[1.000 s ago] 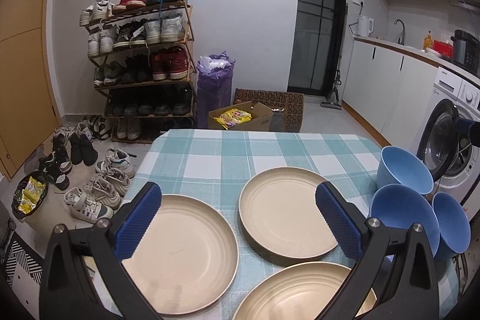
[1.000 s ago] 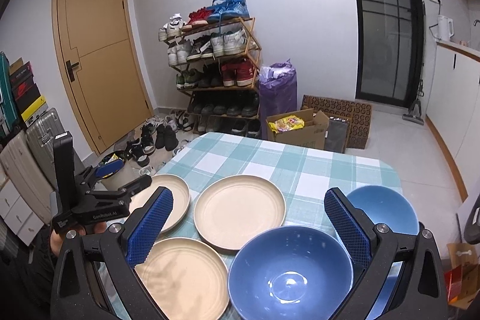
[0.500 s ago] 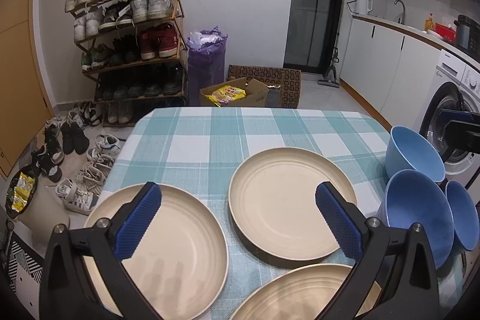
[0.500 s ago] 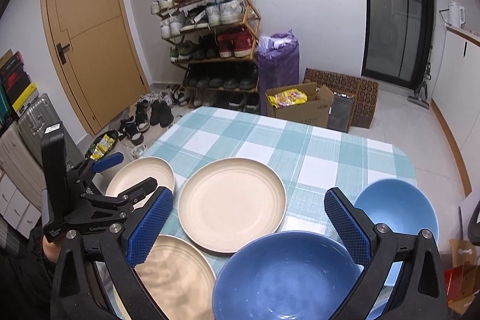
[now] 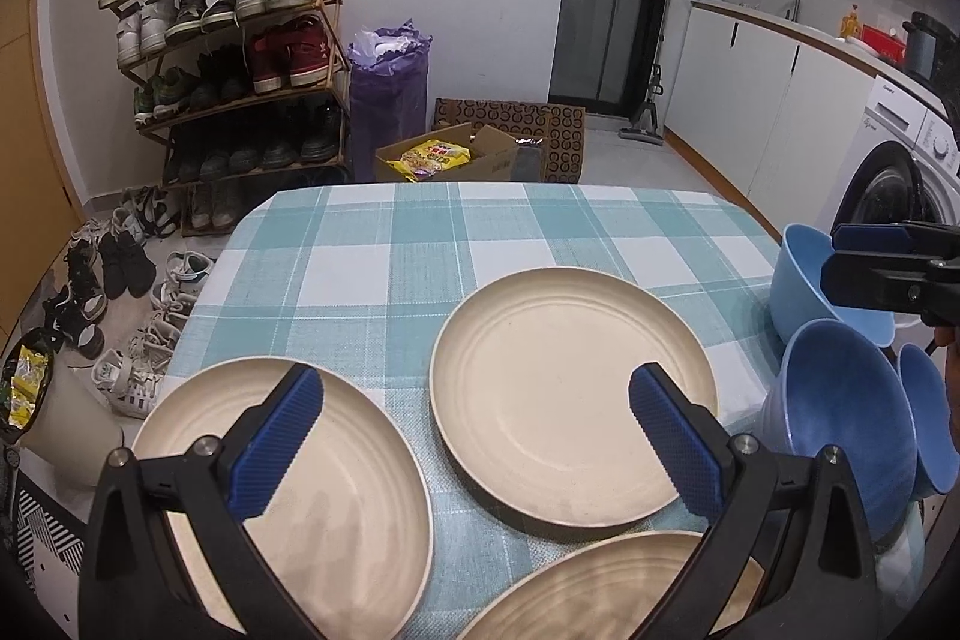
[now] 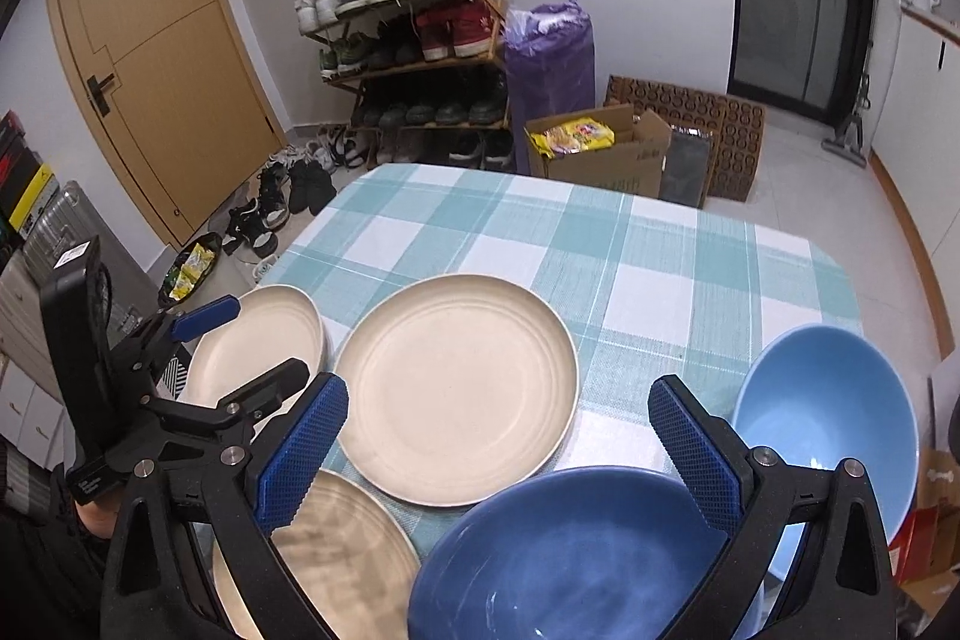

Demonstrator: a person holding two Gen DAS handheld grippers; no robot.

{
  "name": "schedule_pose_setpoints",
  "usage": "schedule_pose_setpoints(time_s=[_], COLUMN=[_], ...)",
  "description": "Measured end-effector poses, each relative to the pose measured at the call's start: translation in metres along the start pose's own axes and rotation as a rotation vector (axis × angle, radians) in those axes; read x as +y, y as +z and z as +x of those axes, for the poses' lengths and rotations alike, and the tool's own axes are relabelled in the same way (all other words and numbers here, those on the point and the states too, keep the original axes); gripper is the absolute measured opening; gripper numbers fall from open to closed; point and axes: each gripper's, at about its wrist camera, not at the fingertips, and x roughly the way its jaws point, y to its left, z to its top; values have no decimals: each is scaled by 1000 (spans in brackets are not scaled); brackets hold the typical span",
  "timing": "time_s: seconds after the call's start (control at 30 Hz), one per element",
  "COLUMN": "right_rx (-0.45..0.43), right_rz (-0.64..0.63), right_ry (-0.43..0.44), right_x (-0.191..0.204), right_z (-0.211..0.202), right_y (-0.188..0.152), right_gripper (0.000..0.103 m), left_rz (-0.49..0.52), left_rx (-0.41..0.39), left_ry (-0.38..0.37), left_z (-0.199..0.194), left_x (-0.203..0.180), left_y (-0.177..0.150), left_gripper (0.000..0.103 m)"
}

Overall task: Organize plates and bowls
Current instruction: 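Move both grippers forward toward the rim of the large cream plate, then close the left gripper on the large cream plate rim while the right gripper grips it too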

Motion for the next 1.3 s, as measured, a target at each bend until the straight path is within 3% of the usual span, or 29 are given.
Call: schedule_pose_setpoints(time_s=[0.63, 0.73, 0.9, 1.0, 1.17, 1.3], right_rx=[206, 241, 300, 331, 359, 397], right_rz=[63, 70, 83, 88, 101, 109], right_ry=[31, 44, 28, 33, 31, 23], right_x=[-16, -17, -21, -23, -26, -29], right_z=[78, 90, 108, 116, 122, 131], right_y=[4, 6, 4, 3, 2, 2], right_gripper=[96, 87, 84, 80, 79, 72], left_rz=[-3, -11, -21, -20, -25, -26], left_rx=[144, 164, 193, 207, 231, 240], left_ry=[-23, -34, -51, -65, -85, -87], left_z=[55, 60, 65, 67, 75, 78], left_x=[-2, -1, 0, -1, -1, -3], left_y=[-12, -14, -17, -19, -24, -25], left_gripper=[101, 93, 88, 78, 76, 75])
